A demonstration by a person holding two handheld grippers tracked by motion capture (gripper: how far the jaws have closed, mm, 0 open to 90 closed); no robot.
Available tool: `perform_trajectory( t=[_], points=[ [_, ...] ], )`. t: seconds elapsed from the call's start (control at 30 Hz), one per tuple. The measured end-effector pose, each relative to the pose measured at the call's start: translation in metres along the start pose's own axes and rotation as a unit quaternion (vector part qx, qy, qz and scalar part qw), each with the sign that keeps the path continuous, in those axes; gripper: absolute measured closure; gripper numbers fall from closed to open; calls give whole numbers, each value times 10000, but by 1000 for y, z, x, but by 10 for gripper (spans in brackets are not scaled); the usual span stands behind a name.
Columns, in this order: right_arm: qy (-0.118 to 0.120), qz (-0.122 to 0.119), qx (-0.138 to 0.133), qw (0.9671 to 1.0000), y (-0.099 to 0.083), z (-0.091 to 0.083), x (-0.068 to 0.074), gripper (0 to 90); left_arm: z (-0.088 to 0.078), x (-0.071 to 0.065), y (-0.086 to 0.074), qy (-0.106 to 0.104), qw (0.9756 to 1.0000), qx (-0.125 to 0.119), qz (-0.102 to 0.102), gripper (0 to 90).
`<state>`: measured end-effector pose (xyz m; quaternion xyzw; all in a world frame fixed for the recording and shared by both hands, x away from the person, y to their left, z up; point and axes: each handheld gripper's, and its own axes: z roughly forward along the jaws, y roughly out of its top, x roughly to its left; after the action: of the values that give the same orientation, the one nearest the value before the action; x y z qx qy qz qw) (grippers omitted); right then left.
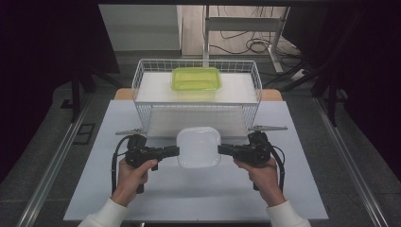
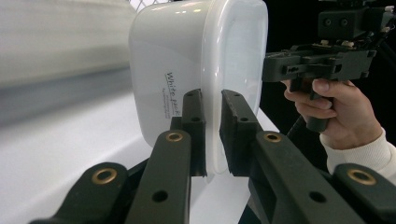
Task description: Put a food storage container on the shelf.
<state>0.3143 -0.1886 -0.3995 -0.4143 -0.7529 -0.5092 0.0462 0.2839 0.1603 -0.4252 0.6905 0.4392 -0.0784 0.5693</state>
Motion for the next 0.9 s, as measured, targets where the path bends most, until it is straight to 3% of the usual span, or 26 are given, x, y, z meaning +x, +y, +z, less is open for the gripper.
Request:
perform_trajectory(
  t=[0.9],
  points=[
    [9,-352,-335,9988,54,-12,18,783,-18,-13,56,-23,9990,-261,352,804]
  ],
)
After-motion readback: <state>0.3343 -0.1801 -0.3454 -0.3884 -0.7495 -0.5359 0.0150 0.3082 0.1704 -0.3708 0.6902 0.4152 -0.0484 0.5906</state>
